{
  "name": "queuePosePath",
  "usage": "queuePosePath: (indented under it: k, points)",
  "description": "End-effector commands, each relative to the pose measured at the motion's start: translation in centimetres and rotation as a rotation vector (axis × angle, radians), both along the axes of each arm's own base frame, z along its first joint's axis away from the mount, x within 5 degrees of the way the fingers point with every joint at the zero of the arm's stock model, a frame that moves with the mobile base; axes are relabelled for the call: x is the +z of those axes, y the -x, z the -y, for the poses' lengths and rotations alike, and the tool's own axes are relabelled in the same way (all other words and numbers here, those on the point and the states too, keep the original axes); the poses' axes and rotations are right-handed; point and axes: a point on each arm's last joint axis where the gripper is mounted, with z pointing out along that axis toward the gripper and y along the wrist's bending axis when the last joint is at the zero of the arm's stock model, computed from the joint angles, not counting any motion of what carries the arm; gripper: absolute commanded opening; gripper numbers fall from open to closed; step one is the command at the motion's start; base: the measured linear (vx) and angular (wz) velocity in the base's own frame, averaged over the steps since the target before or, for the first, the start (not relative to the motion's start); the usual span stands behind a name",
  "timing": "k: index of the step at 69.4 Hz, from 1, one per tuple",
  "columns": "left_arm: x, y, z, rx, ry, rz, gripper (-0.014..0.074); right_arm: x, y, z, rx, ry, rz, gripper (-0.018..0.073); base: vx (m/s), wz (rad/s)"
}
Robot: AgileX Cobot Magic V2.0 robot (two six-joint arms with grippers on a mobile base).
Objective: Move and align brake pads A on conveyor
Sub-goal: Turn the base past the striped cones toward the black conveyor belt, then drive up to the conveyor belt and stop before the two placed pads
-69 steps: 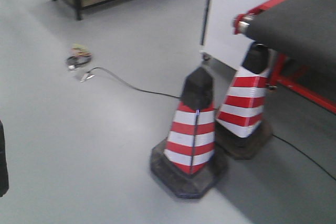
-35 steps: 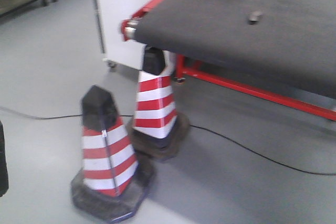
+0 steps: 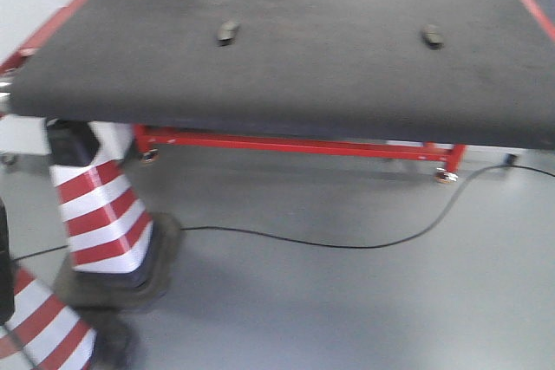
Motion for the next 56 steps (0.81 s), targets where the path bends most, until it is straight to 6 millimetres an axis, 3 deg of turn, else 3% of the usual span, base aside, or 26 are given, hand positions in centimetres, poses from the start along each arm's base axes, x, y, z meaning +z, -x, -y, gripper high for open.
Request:
queuePosePath:
  k: [1,24,56]
  points:
    - [1.7,-0.13,0.24,-0.018,0.052,0.097,-0.0006,1.76,-0.17,-0.03,0.001,-0.017,0.116,-0.0002,0.12,-0.54]
    - [1.7,-0.13,0.24,-0.018,0.052,0.097,-0.0006,1.76,-0.17,-0.03,0.001,-0.017,0.116,-0.0002,0.09,-0.31]
    - [1.7,-0.13,0.24,-0.018,0.052,0.097,-0.0006,1.76,-0.17,-0.04,0.001,-0.019,0.116,-0.0002,0.12,-0.02]
